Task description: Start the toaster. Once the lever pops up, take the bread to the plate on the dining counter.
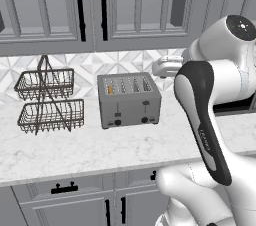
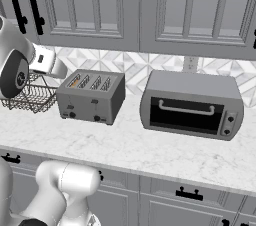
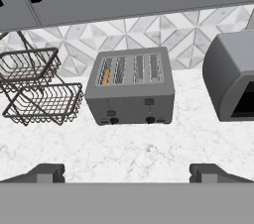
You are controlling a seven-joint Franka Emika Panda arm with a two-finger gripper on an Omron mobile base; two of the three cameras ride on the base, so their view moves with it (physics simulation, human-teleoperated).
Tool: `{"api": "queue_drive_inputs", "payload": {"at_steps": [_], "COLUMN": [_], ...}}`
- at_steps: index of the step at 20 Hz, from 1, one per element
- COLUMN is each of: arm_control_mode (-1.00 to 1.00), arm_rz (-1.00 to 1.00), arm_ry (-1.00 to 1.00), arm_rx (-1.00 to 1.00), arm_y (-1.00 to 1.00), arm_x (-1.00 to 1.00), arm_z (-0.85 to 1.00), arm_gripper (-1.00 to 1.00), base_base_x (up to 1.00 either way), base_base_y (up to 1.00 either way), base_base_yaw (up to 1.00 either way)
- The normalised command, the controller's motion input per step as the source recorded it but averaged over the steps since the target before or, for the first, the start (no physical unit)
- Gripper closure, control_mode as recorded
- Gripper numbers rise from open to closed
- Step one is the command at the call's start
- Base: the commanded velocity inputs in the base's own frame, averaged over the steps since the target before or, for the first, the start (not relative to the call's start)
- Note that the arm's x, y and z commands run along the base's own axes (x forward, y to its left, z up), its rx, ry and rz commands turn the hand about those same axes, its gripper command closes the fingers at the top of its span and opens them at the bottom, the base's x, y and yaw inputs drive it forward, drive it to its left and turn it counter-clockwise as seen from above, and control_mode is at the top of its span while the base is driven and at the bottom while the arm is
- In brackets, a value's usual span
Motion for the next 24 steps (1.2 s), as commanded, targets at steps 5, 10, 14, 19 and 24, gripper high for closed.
{"api": "queue_drive_inputs", "payload": {"at_steps": [5, 10, 14, 19, 24], "arm_control_mode": [-1.00, -1.00, -1.00, -1.00, -1.00], "arm_rz": [0.00, 0.00, 0.00, 0.00, 0.00], "arm_ry": [0.00, 0.00, 0.00, 0.00, 0.00], "arm_rx": [0.00, 0.00, 0.00, 0.00, 0.00], "arm_y": [0.00, 0.00, 0.00, 0.00, 0.00], "arm_x": [0.00, 0.00, 0.00, 0.00, 0.00], "arm_z": [0.00, 0.00, 0.00, 0.00, 0.00], "arm_gripper": [-1.00, -1.00, -1.00, -1.00, -1.00], "base_base_x": [0.00, 0.00, 0.00, 0.00, 0.00], "base_base_y": [0.00, 0.00, 0.00, 0.00, 0.00], "base_base_yaw": [0.00, 0.00, 0.00, 0.00, 0.00]}}
